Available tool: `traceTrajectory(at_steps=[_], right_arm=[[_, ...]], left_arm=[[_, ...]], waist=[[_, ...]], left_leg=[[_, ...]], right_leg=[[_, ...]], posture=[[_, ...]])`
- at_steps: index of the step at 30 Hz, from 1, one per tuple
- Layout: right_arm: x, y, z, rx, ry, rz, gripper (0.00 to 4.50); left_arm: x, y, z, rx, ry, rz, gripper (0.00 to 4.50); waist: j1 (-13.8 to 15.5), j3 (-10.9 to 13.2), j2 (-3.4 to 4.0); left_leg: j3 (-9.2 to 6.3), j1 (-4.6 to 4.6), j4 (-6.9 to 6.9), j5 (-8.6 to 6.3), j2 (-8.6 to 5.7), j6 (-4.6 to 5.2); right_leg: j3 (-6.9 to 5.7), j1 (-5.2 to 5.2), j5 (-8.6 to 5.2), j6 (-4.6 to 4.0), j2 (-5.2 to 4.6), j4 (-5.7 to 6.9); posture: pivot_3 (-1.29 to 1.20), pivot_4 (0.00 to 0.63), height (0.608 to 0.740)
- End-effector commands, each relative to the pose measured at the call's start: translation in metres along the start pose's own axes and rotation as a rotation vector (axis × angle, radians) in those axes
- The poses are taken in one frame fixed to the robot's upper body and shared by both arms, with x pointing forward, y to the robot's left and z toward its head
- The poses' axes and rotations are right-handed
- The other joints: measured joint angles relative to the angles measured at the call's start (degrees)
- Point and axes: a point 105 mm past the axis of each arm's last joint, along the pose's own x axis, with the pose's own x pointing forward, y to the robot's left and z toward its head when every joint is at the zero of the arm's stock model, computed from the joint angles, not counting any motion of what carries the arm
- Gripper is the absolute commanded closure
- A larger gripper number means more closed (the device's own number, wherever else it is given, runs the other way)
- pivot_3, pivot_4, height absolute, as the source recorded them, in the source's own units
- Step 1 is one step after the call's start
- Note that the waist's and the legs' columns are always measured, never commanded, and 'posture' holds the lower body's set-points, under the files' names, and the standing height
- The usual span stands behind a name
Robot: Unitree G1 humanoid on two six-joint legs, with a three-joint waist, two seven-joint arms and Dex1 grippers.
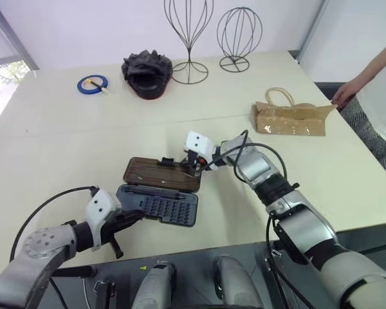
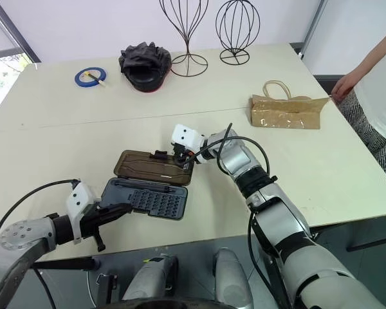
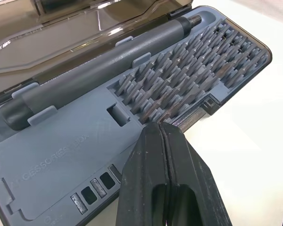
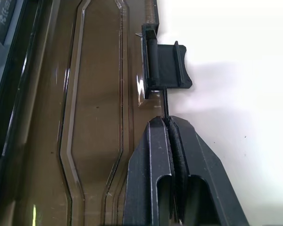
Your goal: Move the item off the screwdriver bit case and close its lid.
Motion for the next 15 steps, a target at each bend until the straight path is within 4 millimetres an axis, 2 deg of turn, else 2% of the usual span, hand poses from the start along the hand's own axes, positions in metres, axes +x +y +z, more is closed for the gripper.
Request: traceTrajectory(at_steps=[1, 8, 11, 15], right_arm=[[0.002, 0.003, 0.01, -0.088, -0.026, -0.01, 4.46], [-0.008, -0.003, 0.024, -0.302, -0.081, -0.088, 4.46], [-0.018, 0.0, 0.032, -0.42, -0.123, -0.101, 4.46], [-0.027, 0.003, 0.034, -0.52, -0.129, -0.13, 4.46]], left_arm=[[-0.002, -0.004, 0.006, 0.004, -0.005, -0.002, 4.5], [-0.002, 0.009, 0.033, -0.007, -0.092, 0.035, 4.5], [-0.004, 0.026, 0.064, 0.002, -0.189, 0.067, 4.5], [-0.018, 0.054, 0.113, -0.037, -0.383, 0.134, 4.5]], waist=[[0.0, 0.0, 0.0], [0.14, 0.02, -0.03], [0.3, 0.03, -0.06], [0.31, 0.04, -0.08]], left_leg=[[0.0, 0.0, 0.0, 0.0, 0.0, 0.0], [0.0, -0.02, 0.01, 0.0, 0.0, 0.0], [-0.02, -0.04, 0.04, 0.0, -0.02, -0.01], [-0.04, -0.09, 0.08, 0.01, -0.03, -0.02]], right_leg=[[0.0, 0.0, 0.0, 0.0, 0.0, 0.0], [-0.01, 0.0, 0.0, 0.0, 0.0, 0.0], [-0.03, 0.01, 0.0, 0.01, -0.01, 0.0], [-0.05, 0.01, 0.01, 0.02, -0.04, -0.02]], posture=[[0.0, 0.15, 0.74], [0.0, 0.15, 0.74], [0.0, 0.15, 0.74], [0.0, 0.15, 0.74]])
